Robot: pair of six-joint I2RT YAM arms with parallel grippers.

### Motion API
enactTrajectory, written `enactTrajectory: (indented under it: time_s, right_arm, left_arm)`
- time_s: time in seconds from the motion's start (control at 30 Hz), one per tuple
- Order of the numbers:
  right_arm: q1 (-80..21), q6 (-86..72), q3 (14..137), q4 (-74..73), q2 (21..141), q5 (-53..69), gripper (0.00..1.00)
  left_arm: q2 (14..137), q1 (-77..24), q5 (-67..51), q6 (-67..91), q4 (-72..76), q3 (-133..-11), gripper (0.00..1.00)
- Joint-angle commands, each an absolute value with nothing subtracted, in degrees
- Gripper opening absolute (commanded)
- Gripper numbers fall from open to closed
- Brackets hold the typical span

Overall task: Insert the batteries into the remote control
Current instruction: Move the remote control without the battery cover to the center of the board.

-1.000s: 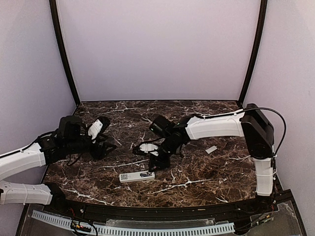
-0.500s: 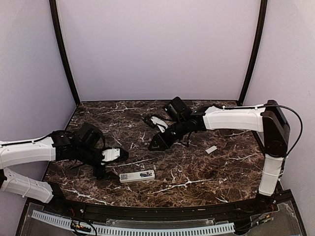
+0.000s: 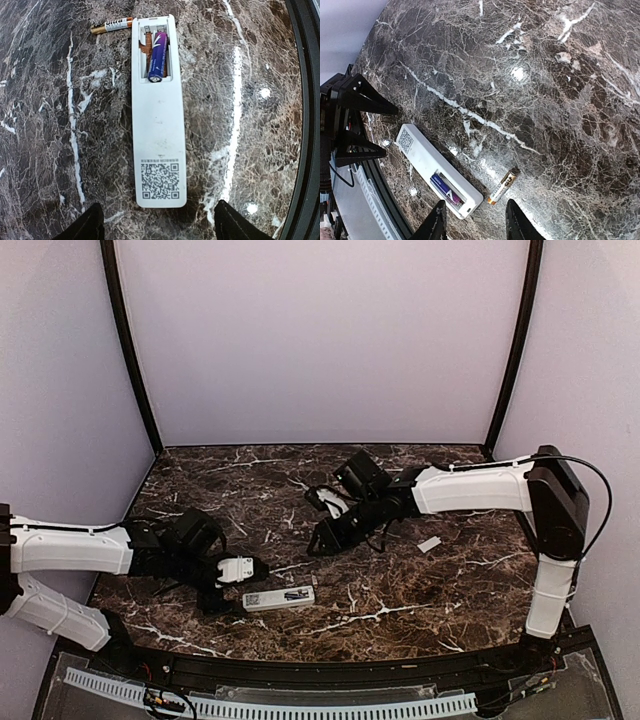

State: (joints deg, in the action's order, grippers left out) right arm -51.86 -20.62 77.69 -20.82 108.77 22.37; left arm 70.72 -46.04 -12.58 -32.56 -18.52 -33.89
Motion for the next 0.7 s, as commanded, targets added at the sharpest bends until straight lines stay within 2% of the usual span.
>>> enactTrajectory:
  time_s: [0.0,0.33,0.67]
  right_arm:
    - [-52.3,-24.6,75.8,-21.1,108.0,21.7,0.37]
    - [-52.3,-25.5,71.7,-19.9,106.0,21.9,0.37]
    - [-52.3,-26.2,70.2,-20.7,105.0,22.5,0.36]
  left_arm:
    - [73.9,-46.3,-12.6,-30.3,-16.6,-34.2,0.72]
    - [78.5,-47.6,-12.4,-27.4,-12.0,-33.2,0.64]
    - [79.5,-48.7,-13.1,-27.5,-11.9,-32.5,0.34]
